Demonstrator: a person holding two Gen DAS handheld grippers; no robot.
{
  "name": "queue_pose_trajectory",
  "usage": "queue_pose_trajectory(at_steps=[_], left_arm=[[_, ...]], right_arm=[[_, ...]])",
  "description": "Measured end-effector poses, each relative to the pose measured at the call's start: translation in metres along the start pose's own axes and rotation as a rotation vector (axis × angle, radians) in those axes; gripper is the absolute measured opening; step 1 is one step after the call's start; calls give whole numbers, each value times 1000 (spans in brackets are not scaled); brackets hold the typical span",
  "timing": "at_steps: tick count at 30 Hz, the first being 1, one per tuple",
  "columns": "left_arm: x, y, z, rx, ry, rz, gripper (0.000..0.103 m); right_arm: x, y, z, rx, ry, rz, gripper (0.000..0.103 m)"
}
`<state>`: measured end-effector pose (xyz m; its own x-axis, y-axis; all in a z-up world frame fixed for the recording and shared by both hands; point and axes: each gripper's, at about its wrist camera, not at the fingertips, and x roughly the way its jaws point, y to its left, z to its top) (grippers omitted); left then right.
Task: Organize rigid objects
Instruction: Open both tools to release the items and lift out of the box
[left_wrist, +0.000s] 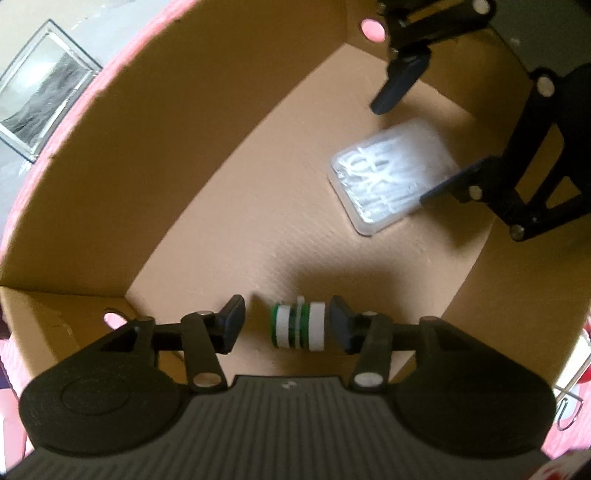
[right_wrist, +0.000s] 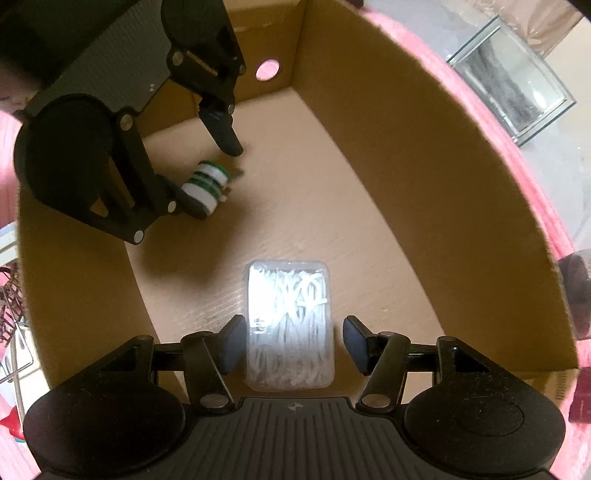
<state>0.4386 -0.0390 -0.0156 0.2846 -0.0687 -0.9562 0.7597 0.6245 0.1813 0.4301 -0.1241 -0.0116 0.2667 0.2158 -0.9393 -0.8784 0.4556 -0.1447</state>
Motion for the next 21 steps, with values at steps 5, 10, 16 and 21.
queue_pose_trajectory(at_steps=[5,10,16,21], left_arm=[[-27,3,-8,-51,-78,7,46],[-72,-1,-23,-136,-215,48,46],[-133,-23,-56,-273,-411,88,47],[-173,-60,-96,-364,-550,118,61]], right_arm=[[-32,-7,-11,53,-82,-12,56],[-84,3,-23,143,-230,-41,57],[-154,37,-59,289,-459,-68,58],[-197,74,-98,413,-607,-83,58]])
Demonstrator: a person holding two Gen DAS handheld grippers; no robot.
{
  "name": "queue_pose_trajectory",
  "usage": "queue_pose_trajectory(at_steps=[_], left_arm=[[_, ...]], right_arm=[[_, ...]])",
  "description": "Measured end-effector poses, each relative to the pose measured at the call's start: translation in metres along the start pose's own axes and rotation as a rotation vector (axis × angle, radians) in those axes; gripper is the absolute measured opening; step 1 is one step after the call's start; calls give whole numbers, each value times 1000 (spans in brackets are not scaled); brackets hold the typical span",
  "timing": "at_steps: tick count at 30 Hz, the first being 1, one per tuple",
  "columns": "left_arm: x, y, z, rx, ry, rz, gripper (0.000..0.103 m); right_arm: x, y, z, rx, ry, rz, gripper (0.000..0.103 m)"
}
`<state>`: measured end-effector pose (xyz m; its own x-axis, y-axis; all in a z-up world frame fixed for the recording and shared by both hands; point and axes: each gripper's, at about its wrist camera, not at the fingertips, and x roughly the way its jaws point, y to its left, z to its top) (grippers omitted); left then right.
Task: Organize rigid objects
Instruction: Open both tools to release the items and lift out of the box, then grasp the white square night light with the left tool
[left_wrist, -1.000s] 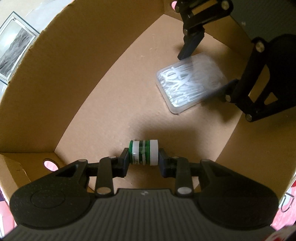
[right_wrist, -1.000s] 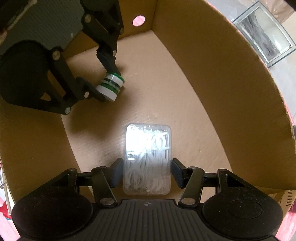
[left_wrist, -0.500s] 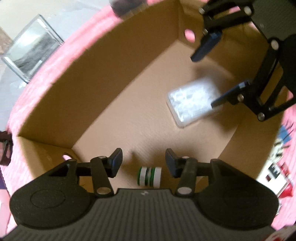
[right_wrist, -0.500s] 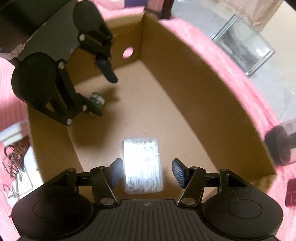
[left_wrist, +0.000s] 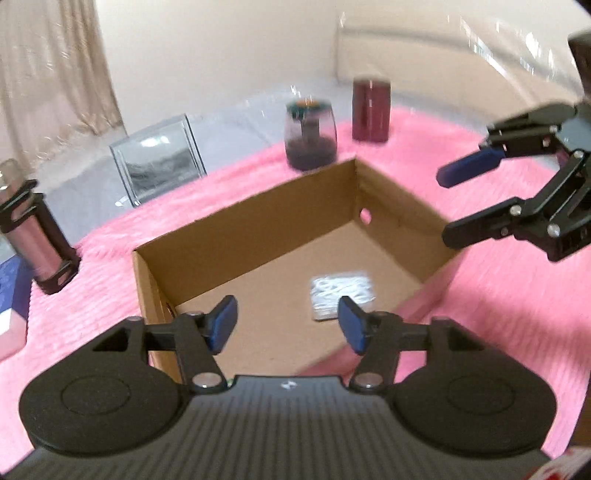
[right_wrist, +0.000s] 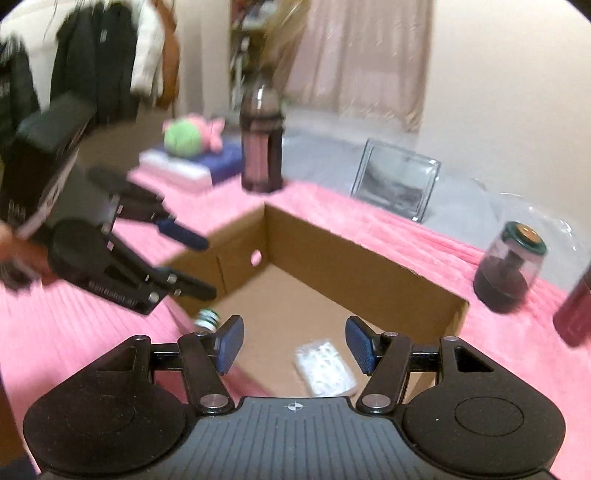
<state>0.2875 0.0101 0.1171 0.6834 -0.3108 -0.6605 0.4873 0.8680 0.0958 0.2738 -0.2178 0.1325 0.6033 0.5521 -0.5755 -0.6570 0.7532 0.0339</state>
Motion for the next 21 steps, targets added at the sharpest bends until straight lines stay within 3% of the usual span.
queue_pose_trajectory(at_steps=[9,15,21], left_arm=[[-81,-51,-59,-114,-179,68,72],[-115,-75,-98,-210,-262,182,87],[-131,-97,-134,-259,-293,296,87]], right_arm=[[-84,29,-57,132,-181,-84,66],[-107,50,-107,174,-217,-152,71],[-111,68,-146,212,-224,-209,72]])
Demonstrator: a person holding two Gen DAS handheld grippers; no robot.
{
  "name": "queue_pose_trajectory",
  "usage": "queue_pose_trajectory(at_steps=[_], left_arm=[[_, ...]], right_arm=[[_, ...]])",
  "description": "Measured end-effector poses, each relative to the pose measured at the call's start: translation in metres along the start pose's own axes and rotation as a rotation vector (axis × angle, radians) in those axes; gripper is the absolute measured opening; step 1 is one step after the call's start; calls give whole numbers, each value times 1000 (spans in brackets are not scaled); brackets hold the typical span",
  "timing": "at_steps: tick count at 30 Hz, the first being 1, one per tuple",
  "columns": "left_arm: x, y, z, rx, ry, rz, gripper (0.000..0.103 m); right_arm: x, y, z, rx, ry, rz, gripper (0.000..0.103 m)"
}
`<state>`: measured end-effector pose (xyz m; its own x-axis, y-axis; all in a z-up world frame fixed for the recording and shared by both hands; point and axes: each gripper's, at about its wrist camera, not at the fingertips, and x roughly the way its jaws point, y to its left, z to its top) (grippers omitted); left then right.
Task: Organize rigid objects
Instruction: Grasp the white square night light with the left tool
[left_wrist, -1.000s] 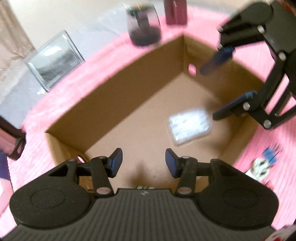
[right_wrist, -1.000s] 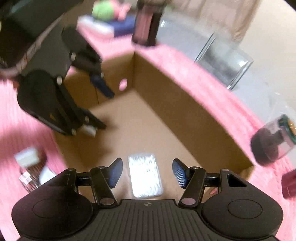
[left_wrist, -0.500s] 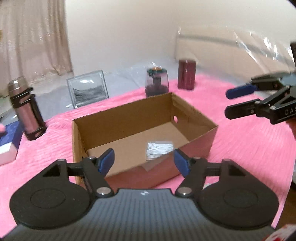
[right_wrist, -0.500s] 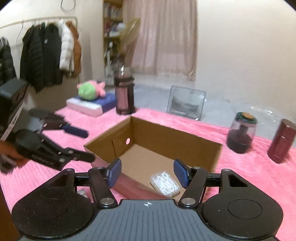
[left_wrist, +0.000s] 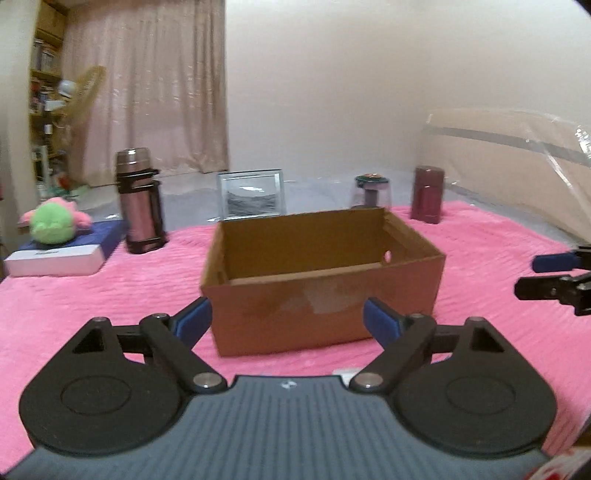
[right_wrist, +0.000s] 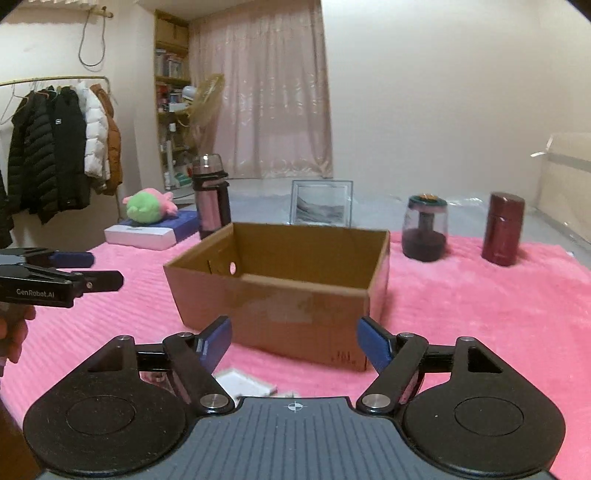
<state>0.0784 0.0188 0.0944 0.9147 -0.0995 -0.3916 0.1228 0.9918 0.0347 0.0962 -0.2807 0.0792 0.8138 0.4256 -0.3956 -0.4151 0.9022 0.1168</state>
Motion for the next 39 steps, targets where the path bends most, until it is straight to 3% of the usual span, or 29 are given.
queue_pose_trajectory(at_steps=[7,14,32,39], left_arm=[[-12,-1,-43,11,21,63,87],[2,5,-86,14,103,86,87],[81,72,-115,-460,236,-75,80],[103,87,-122,-581,269,-119,74]], right_arm=[[-6,11,-41,49,20,-40,73],[5,30,-71,22,51,-58,73],[44,20,-93,86,124,-144,73],[61,12,-97,125,148,-180,73]])
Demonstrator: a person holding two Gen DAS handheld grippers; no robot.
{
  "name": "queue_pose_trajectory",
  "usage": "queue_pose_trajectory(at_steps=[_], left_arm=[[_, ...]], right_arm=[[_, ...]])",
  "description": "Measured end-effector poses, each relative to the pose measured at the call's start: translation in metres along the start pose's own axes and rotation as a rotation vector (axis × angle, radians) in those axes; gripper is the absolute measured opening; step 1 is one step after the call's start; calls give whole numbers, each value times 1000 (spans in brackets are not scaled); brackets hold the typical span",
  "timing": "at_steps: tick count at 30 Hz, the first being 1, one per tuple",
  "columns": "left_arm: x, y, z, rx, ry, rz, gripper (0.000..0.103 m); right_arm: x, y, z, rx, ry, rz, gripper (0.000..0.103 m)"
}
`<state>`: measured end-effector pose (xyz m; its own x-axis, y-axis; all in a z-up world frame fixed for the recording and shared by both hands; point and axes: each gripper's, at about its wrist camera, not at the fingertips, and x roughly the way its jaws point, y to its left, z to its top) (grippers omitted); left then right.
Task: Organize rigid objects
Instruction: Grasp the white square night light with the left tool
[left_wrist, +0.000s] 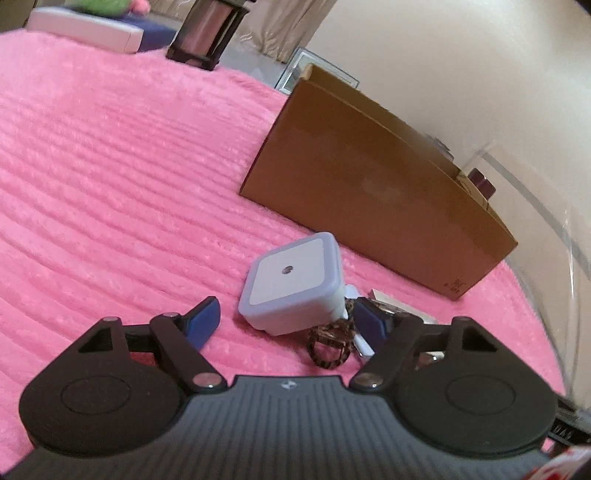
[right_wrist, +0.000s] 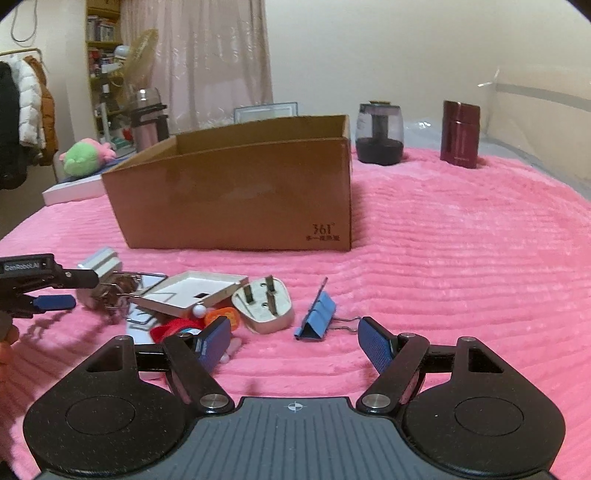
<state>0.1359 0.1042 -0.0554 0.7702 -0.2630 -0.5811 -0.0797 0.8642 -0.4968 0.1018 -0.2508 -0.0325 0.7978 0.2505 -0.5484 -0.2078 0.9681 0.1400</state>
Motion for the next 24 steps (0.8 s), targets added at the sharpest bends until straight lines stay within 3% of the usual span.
queue_pose_trajectory(at_steps=[9,16,20,24], left_arm=[[15,10,8,-77,37,-62,61],[20,10,9,-82,35,-67,60],[20,10,9,-70,32,-76,60],[18,10,10,-14,37,-91,60]], right_arm=[[14,-7,-2,37,8,-31,73],[25,-10,1,57,9,-55,73],[34,-9,3,-8,21,-68,73],[42,-4,4,-231,46,5,73]])
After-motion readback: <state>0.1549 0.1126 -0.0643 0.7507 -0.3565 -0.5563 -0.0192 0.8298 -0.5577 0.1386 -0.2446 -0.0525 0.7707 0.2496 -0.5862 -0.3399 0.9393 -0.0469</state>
